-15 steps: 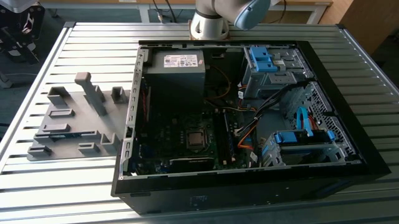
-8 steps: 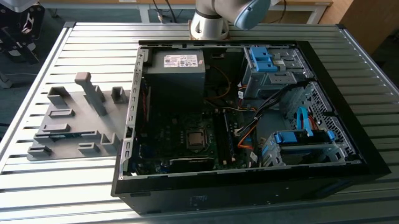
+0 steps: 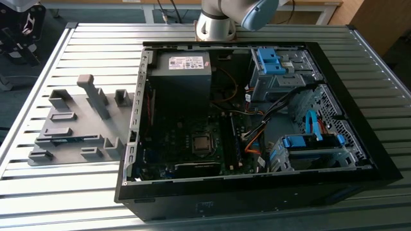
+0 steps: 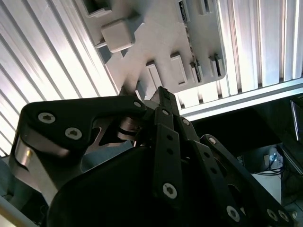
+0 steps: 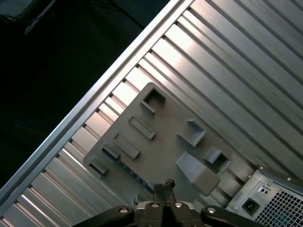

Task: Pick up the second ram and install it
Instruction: 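Pick up the second ram and move it above second insertion slot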

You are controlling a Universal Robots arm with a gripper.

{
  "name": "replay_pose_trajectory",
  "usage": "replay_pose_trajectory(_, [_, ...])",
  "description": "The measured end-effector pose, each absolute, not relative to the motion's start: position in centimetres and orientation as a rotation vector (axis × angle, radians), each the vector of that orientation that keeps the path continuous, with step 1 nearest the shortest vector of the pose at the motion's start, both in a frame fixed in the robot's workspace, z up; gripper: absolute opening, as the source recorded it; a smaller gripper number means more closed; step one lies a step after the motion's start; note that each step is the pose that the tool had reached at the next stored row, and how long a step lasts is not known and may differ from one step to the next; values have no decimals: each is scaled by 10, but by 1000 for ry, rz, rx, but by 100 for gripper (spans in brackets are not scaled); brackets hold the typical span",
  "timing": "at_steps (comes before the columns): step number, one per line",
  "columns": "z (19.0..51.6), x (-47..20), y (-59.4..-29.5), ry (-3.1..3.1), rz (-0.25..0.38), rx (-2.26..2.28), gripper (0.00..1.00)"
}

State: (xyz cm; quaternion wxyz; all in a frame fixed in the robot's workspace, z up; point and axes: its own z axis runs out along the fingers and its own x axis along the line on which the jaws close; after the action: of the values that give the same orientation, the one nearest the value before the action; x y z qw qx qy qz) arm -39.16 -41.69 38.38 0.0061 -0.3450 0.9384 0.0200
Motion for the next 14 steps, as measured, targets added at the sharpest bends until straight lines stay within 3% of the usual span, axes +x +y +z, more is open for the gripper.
replay_pose_trajectory(14, [383, -392, -418, 2867, 63, -1259, 11])
